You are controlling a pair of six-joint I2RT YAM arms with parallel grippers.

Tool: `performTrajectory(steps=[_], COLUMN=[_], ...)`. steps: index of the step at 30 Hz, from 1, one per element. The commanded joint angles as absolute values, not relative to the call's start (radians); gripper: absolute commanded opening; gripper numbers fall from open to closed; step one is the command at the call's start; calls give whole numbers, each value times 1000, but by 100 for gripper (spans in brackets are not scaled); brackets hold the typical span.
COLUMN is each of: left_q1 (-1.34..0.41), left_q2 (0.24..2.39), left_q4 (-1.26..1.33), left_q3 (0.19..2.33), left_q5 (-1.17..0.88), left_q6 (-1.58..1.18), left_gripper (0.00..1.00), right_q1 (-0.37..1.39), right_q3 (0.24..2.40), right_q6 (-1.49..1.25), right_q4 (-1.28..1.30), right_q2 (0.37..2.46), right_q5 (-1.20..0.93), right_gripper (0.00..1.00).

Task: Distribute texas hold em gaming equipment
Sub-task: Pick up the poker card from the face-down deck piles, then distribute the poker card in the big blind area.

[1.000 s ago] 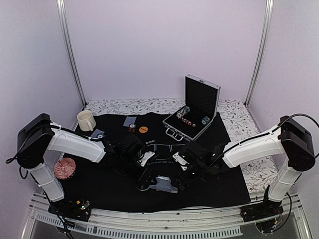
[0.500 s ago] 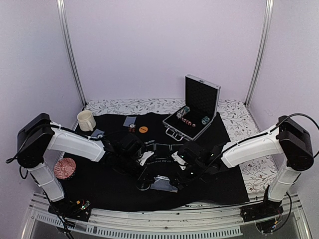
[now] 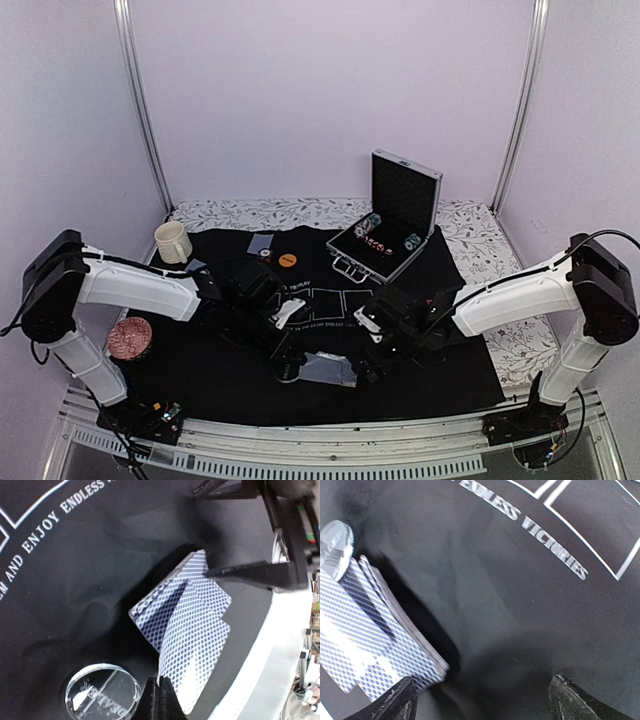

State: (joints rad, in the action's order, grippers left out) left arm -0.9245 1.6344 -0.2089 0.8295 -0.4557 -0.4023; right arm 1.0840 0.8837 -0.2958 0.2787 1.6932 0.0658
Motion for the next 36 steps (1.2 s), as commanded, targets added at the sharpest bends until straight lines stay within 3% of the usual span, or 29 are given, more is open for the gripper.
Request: performTrajectory(steps=[1, 14, 22, 27, 36], left_q1=[-909, -720, -440, -314, -280], left_q2=[1589, 1386, 1338, 1468, 1781], left_q4=[-276, -263, -46, 117, 288], left_q3=[860, 959, 994, 1018, 1113], left_q5=[-452, -239, -78, 11, 91], left_q6=[-348, -380, -512, -663, -891], left_gripper=[0, 0, 0, 0, 0], right_q1=[1085, 1080, 1075, 1075, 1075], right_q3=[866, 880, 889, 904, 912], right_q6=[-297, -290, -288, -283, -291], right_q4=[381, 400, 399, 402, 410], right_q2=[1647, 1534, 1527, 1533, 1539], right_q5=[133, 180, 185, 184, 196], right_gripper=[94, 96, 96, 96, 96])
